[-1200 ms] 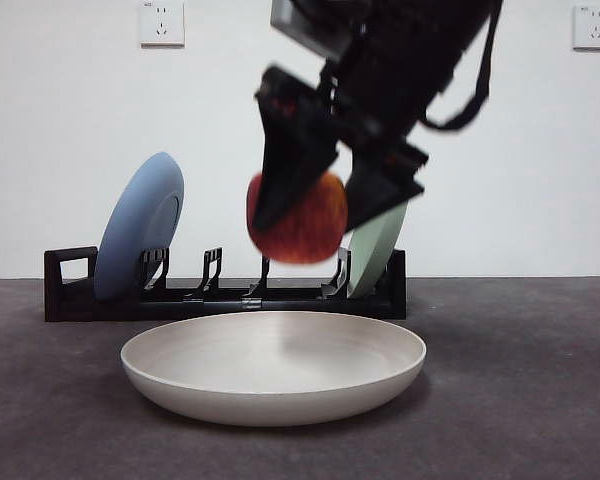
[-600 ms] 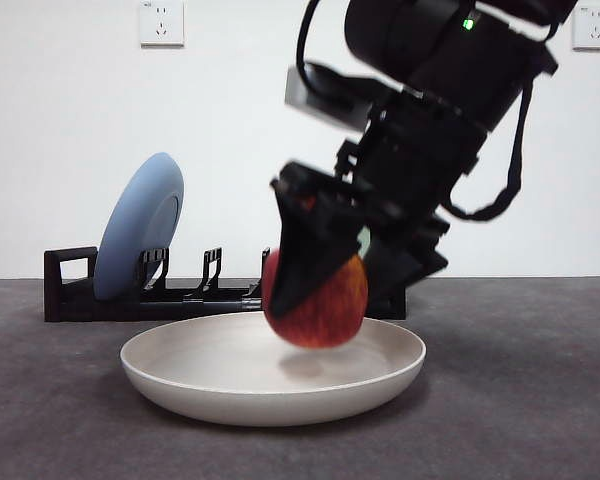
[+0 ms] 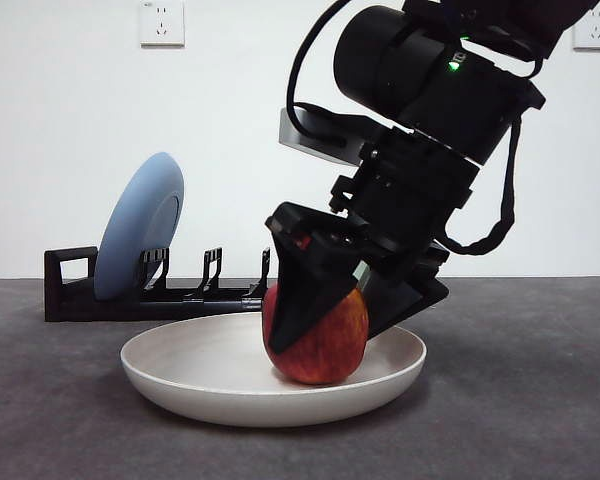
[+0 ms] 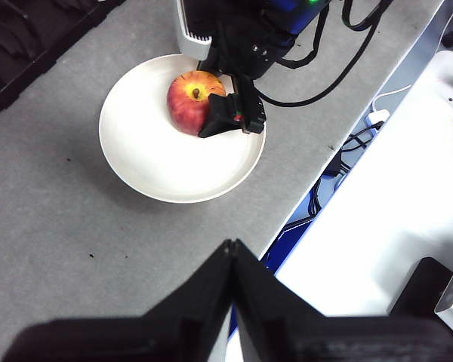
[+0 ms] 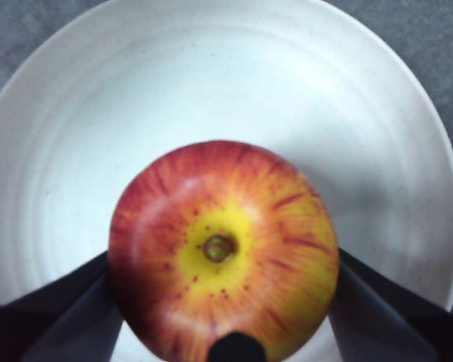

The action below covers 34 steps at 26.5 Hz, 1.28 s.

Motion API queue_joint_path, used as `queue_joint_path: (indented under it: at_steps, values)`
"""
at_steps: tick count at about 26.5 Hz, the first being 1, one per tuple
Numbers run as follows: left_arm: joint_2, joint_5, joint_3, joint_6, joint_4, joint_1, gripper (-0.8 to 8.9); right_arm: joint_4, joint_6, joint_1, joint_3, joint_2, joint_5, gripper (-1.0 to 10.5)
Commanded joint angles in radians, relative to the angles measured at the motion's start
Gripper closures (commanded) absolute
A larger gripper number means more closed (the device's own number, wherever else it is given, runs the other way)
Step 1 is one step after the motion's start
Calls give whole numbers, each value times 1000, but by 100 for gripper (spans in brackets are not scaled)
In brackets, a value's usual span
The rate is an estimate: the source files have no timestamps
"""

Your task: Take the yellow plate from the plate rack,put the plate on the table,take the apple from the table,put the apple in the plate

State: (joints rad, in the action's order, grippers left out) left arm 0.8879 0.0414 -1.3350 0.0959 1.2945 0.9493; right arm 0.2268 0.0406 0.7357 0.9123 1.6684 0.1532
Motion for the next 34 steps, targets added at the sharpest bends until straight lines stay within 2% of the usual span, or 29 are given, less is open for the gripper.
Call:
queue_joint_path:
  at_steps: [1, 3, 5, 6, 8, 17, 24, 30, 31, 34]
  values:
    - [-2, -1, 4, -15, 0, 2, 820, 42, -11, 5, -11, 31, -7, 874]
    - [-2, -1, 4, -15, 0, 2, 820, 43, -13, 4, -11, 31, -7, 686]
    - [-2, -1, 4, -15, 0, 2, 820, 32, -20, 5, -10, 30, -3, 450]
    - [-2, -1, 4, -15, 0, 2, 820, 30, -32, 5, -7, 30, -4, 390]
    - [-2, -1, 4, -15, 0, 2, 820, 29, -49, 5, -2, 30, -3, 346]
    - [-2, -1, 4, -14, 0, 2, 820, 97, -91, 5, 82, -5, 37, 348]
    - [-2, -1, 4, -15, 2, 2, 820, 306, -82, 4, 178, -106, -19, 349]
    - [-2, -1, 4, -30, 2, 2, 820, 546, -63, 3, 200, -275, -75, 354]
    - [-2, -1, 4, -32, 1, 2, 820, 575, -64, 3, 200, -307, -75, 363]
    - [-2, -1, 4, -43, -2, 2, 820, 661, -68, 4, 200, -423, -62, 486]
